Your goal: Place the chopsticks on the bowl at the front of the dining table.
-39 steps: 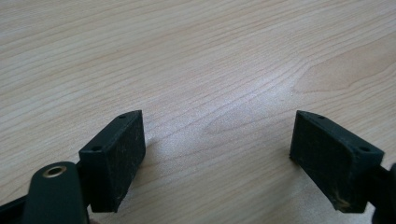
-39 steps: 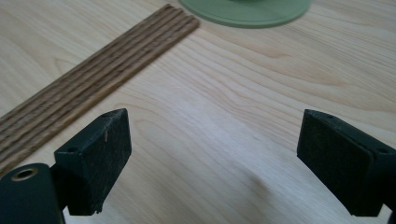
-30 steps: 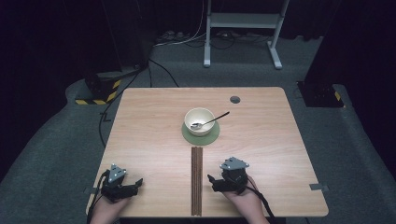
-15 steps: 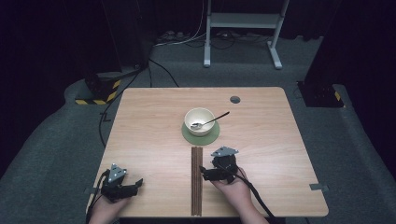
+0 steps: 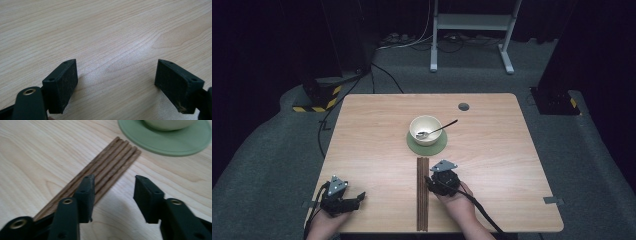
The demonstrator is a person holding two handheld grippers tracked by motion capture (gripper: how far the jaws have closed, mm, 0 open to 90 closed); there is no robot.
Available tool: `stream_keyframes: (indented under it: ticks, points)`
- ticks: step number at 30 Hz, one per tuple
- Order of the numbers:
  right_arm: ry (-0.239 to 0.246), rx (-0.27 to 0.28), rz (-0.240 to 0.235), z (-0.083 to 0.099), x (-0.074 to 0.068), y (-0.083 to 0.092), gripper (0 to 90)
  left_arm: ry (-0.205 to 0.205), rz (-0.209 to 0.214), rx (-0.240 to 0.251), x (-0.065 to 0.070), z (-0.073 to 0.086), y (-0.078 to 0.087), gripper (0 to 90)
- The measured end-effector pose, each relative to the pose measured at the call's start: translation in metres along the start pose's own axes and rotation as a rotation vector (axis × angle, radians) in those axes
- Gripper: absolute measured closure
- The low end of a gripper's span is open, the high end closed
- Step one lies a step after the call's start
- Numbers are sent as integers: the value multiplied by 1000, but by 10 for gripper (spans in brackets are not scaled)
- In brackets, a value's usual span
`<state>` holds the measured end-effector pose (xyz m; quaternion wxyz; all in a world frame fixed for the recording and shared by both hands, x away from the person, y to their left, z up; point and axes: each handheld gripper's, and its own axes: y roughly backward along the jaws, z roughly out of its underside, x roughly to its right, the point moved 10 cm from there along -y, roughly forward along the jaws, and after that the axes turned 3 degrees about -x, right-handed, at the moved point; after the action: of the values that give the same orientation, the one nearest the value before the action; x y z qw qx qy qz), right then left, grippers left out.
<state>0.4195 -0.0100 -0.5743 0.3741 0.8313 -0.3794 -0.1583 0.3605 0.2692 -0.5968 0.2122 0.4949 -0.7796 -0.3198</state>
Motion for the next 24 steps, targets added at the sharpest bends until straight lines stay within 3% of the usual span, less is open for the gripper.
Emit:
stream_keyframes:
  ticks: [4,18,24]
  points:
    - [-1,-8,-8,2,-3,-4,629,-1,0,0,0,0,0,186]
    - [-29,1,-30,7,-7,-8,680,0,1,0,0,0,0,187]
    - [-37,-11,-13,14,0,-7,687,-1,1,0,0,0,0,187]
